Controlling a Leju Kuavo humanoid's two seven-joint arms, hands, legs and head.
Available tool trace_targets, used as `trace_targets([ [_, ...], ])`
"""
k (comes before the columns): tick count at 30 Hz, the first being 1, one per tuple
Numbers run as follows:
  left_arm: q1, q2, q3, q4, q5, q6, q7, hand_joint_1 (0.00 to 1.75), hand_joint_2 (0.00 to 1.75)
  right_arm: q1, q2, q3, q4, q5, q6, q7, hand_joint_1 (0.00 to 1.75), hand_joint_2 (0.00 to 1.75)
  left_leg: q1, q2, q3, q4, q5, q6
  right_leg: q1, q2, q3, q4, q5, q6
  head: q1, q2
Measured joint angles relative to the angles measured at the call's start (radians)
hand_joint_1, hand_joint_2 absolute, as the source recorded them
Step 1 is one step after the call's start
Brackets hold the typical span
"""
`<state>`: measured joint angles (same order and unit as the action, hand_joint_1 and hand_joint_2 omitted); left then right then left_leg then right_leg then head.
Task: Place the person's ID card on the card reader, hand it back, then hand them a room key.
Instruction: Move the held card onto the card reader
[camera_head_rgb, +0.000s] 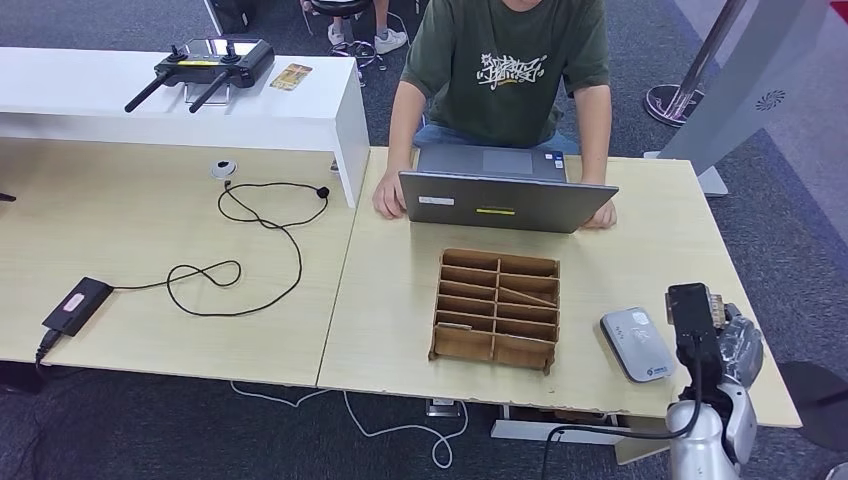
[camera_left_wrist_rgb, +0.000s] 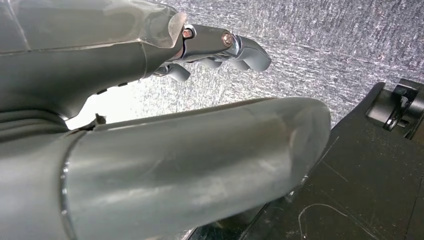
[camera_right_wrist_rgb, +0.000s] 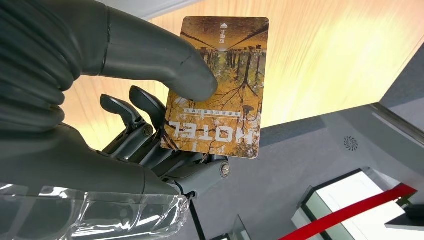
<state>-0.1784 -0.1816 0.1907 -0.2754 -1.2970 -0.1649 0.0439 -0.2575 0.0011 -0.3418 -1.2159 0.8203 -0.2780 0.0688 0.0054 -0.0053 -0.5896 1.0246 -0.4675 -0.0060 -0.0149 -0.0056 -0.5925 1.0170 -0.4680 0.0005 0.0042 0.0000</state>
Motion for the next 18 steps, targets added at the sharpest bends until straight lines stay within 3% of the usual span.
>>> trace_targets([
  [18, 0.000, 0.000, 0.000, 0.000, 0.016, 0.000, 0.001, 0.00, 0.00, -0.014, 0.010, 0.002, 0.060, -0.048, 0.104, 0.074, 1.75, 1.75, 0.000, 0.000, 0.000, 0.000, 0.000, 0.000, 0.000, 0.000, 0.000, 0.000, 0.000, 0.000, 0.000, 0.000],
])
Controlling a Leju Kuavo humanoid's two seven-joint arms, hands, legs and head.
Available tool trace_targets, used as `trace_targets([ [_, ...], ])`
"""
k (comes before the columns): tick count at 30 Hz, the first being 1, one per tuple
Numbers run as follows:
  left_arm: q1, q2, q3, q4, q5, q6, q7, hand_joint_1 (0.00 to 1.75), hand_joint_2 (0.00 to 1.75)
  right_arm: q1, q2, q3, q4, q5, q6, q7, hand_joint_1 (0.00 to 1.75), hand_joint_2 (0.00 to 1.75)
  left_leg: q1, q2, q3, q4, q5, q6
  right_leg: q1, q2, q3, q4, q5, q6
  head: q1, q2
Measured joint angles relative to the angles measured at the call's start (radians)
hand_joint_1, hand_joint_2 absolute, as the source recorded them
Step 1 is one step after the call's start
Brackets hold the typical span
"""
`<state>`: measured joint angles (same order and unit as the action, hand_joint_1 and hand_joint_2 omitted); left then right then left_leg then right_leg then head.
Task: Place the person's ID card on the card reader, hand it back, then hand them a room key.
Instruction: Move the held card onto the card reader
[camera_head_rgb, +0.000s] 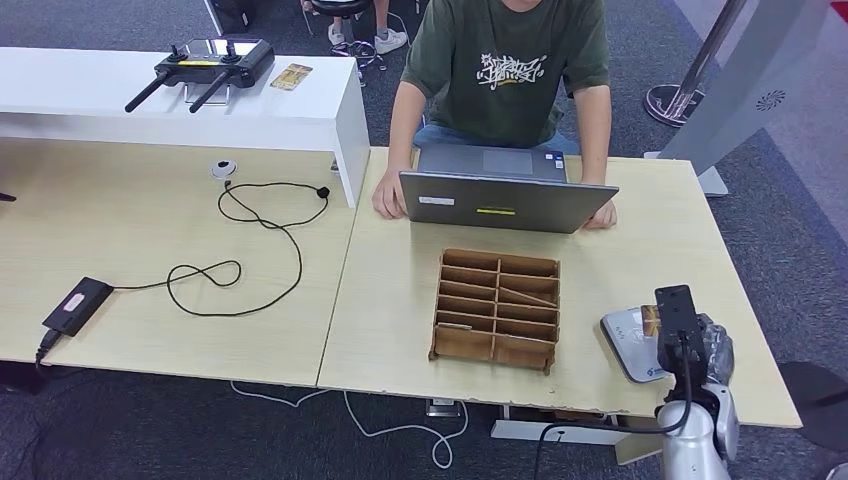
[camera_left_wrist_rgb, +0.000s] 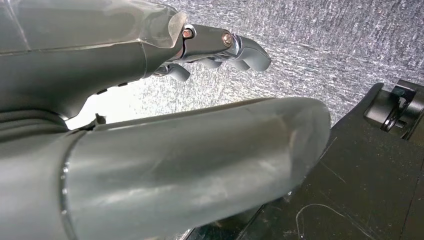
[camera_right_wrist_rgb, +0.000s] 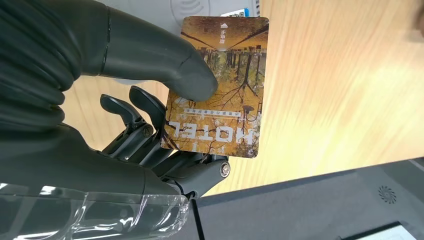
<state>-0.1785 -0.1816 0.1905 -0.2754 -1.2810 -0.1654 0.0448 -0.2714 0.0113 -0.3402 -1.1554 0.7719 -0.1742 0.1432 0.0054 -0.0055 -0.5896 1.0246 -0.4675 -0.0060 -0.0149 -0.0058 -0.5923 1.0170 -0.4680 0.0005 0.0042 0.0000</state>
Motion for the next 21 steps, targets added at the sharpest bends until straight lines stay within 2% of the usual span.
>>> trace_targets([
  [6, 0.000, 0.000, -0.002, 0.000, 0.002, 0.000, 0.001, 0.00, 0.00, 0.000, -0.003, 0.000, 0.015, 0.008, 0.030, 0.031, 1.75, 1.75, 0.000, 0.000, 0.000, 0.000, 0.000, 0.000, 0.000, 0.000, 0.000, 0.000, 0.000, 0.000, 0.000, 0.000],
  [21, 0.000, 0.000, -0.004, 0.000, 0.009, 0.000, 0.001, 0.00, 0.00, -0.006, -0.009, 0.000, 0.024, 0.035, 0.051, 0.050, 1.75, 1.75, 0.000, 0.000, 0.000, 0.000, 0.000, 0.000, 0.000, 0.000, 0.000, 0.000, 0.000, 0.000, 0.000, 0.000],
])
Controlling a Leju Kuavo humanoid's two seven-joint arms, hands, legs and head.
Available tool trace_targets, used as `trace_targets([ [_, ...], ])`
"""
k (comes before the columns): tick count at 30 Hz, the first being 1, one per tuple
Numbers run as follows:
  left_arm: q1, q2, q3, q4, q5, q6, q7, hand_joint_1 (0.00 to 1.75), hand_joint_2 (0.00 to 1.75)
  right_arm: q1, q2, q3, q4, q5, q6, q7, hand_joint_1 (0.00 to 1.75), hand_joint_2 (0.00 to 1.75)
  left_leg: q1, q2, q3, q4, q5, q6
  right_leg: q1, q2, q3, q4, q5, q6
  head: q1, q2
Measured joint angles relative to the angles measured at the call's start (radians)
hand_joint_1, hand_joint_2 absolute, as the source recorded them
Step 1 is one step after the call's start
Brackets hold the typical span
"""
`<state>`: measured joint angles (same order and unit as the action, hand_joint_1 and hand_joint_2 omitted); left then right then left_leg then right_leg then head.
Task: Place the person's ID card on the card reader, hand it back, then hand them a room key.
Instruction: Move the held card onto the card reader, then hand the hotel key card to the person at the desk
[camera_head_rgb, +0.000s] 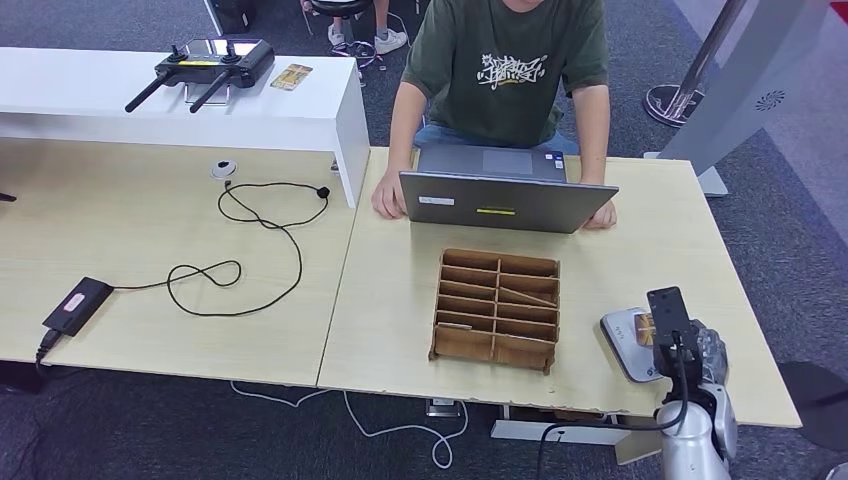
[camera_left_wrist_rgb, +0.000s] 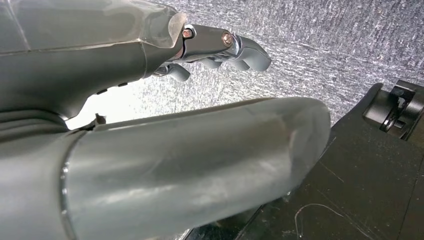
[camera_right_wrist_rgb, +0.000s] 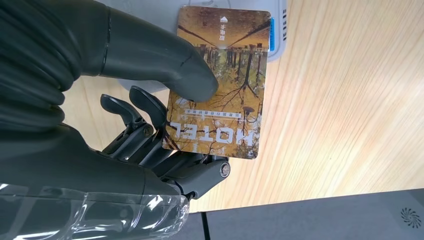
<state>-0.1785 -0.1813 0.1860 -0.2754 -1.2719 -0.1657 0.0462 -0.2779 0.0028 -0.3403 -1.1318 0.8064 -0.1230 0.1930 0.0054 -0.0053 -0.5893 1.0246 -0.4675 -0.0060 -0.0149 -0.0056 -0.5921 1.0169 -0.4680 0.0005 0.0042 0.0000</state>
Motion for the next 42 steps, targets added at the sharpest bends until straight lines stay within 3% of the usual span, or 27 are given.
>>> trace_targets([
  [8, 0.000, 0.000, -0.010, 0.000, -0.003, -0.005, 0.000, 0.00, 0.00, -0.019, -0.014, 0.000, 0.030, 0.004, 0.050, 0.024, 1.75, 1.75, 0.000, 0.000, 0.000, 0.000, 0.000, 0.000, 0.000, 0.000, 0.000, 0.000, 0.000, 0.000, 0.000, 0.000],
  [33, 0.000, -0.001, -0.026, 0.000, -0.002, -0.002, -0.002, 0.00, 0.00, -0.064, -0.038, 0.000, 0.122, 0.034, 0.029, 0.018, 1.75, 1.75, 0.000, 0.000, 0.002, 0.000, 0.000, 0.000, 0.000, 0.000, 0.002, 0.000, 0.000, 0.000, 0.000, 0.000],
  [42, 0.000, 0.000, -0.028, 0.000, 0.003, 0.003, -0.008, 0.00, 0.00, -0.043, -0.036, 0.000, 0.080, 0.009, -0.056, -0.074, 1.75, 1.75, 0.000, 0.000, 0.002, 0.000, 0.000, 0.000, 0.000, 0.000, 0.002, 0.000, 0.000, 0.000, 0.000, 0.000],
])
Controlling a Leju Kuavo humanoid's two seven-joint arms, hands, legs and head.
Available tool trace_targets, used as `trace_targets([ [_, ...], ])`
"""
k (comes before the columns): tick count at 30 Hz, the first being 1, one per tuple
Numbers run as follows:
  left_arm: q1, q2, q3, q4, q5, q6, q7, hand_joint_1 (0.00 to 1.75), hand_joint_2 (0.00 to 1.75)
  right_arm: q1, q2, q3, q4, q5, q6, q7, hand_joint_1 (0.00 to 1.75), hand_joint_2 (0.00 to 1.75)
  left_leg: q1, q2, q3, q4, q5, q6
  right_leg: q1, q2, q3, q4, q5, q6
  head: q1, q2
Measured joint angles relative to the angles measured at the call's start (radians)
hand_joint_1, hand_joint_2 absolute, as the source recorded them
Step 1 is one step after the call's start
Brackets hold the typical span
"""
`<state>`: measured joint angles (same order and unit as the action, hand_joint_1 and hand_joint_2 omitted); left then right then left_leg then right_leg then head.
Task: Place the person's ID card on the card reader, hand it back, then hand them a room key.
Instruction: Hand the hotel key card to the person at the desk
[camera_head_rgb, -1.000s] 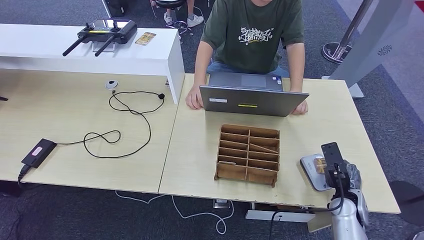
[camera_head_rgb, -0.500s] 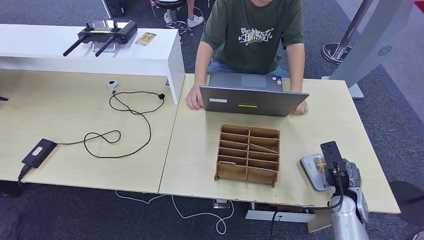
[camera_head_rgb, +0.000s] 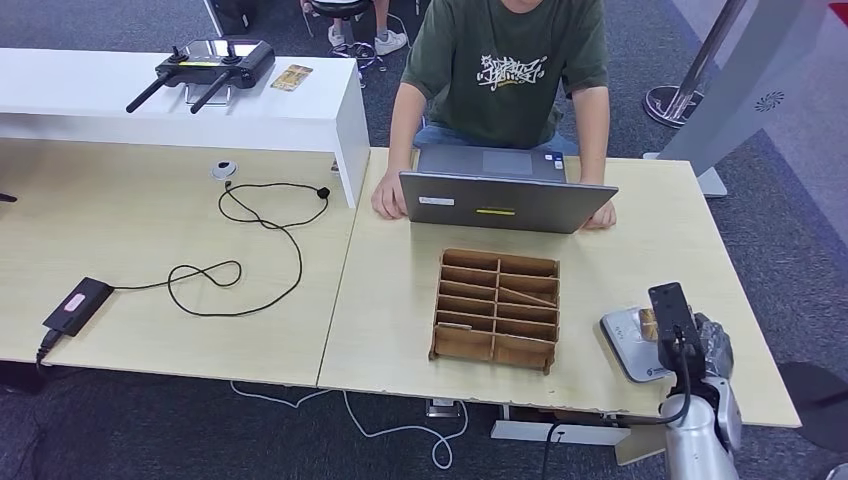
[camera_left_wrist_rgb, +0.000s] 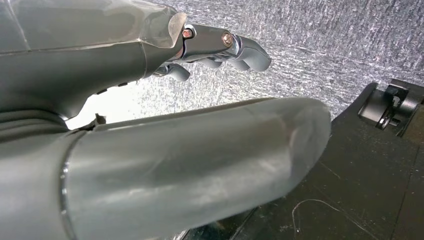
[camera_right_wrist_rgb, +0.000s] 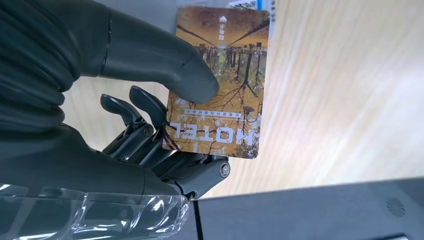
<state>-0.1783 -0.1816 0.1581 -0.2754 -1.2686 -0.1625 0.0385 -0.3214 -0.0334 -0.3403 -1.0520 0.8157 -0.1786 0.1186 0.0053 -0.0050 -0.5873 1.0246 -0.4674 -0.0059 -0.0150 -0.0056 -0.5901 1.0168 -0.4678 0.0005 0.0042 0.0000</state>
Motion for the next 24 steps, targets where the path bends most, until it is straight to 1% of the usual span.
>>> trace_targets([
  [4, 0.000, 0.000, -0.004, 0.000, 0.000, 0.005, -0.012, 0.00, 0.00, 0.008, 0.008, 0.000, -0.030, -0.018, -0.095, -0.097, 1.75, 1.75, 0.000, 0.000, 0.000, 0.000, 0.000, 0.000, 0.000, 0.000, 0.000, 0.000, 0.000, 0.000, 0.000, 0.000],
  [6, 0.000, 0.000, -0.009, 0.000, 0.000, 0.006, -0.015, 0.00, 0.00, 0.010, 0.013, 0.000, -0.047, -0.027, -0.131, -0.130, 1.75, 1.75, 0.000, 0.000, 0.000, 0.000, 0.000, 0.000, 0.000, 0.000, 0.000, 0.000, 0.000, 0.000, 0.000, 0.000],
  [9, 0.000, 0.000, -0.015, 0.000, 0.000, 0.006, -0.018, 0.00, 0.00, 0.014, 0.020, 0.000, -0.069, -0.020, -0.170, -0.156, 1.75, 1.75, 0.000, 0.000, 0.000, 0.000, 0.000, 0.000, 0.000, 0.000, 0.000, 0.000, 0.000, 0.000, 0.000, 0.000],
  [13, 0.000, 0.000, -0.016, 0.000, 0.000, 0.006, -0.021, 0.00, 0.00, 0.015, 0.026, 0.001, -0.091, 0.037, -0.229, -0.162, 1.75, 1.75, 0.000, 0.000, 0.000, 0.000, 0.000, 0.000, 0.000, 0.000, 0.000, 0.000, 0.000, 0.000, 0.000, 0.000],
  [16, 0.000, 0.000, -0.017, 0.000, 0.000, 0.006, -0.025, 0.00, 0.00, 0.017, 0.028, 0.010, -0.101, 0.167, -0.321, -0.138, 1.75, 1.75, 0.000, 0.000, 0.000, 0.000, 0.000, 0.000, 0.000, 0.000, 0.000, 0.000, 0.000, 0.000, 0.000, 0.000],
  [20, 0.000, 0.000, -0.017, 0.000, 0.000, 0.002, -0.029, 0.00, 0.00, 0.019, 0.029, 0.039, -0.108, 0.433, -0.458, -0.080, 1.75, 1.75, 0.000, 0.000, 0.000, 0.000, 0.000, 0.000, 0.000, 0.000, 0.000, 0.000, 0.000, 0.000, 0.000, 0.000],
  [22, 0.000, 0.000, -0.018, 0.000, 0.000, -0.001, -0.030, 0.00, 0.00, 0.021, 0.029, 0.052, -0.113, 0.556, -0.492, -0.046, 1.75, 1.75, 0.000, 0.000, 0.000, 0.000, 0.000, 0.000, 0.000, 0.000, 0.000, 0.000, 0.000, 0.000, 0.000, 0.000],
  [24, 0.000, 0.000, -0.018, 0.000, -0.001, -0.003, -0.032, 0.00, 0.00, 0.026, 0.028, 0.068, -0.129, 0.665, -0.506, -0.004, 1.75, 1.75, 0.000, 0.000, 0.000, 0.000, 0.000, 0.000, 0.000, 0.000, 0.000, 0.000, 0.000, 0.000, 0.000, 0.000],
])
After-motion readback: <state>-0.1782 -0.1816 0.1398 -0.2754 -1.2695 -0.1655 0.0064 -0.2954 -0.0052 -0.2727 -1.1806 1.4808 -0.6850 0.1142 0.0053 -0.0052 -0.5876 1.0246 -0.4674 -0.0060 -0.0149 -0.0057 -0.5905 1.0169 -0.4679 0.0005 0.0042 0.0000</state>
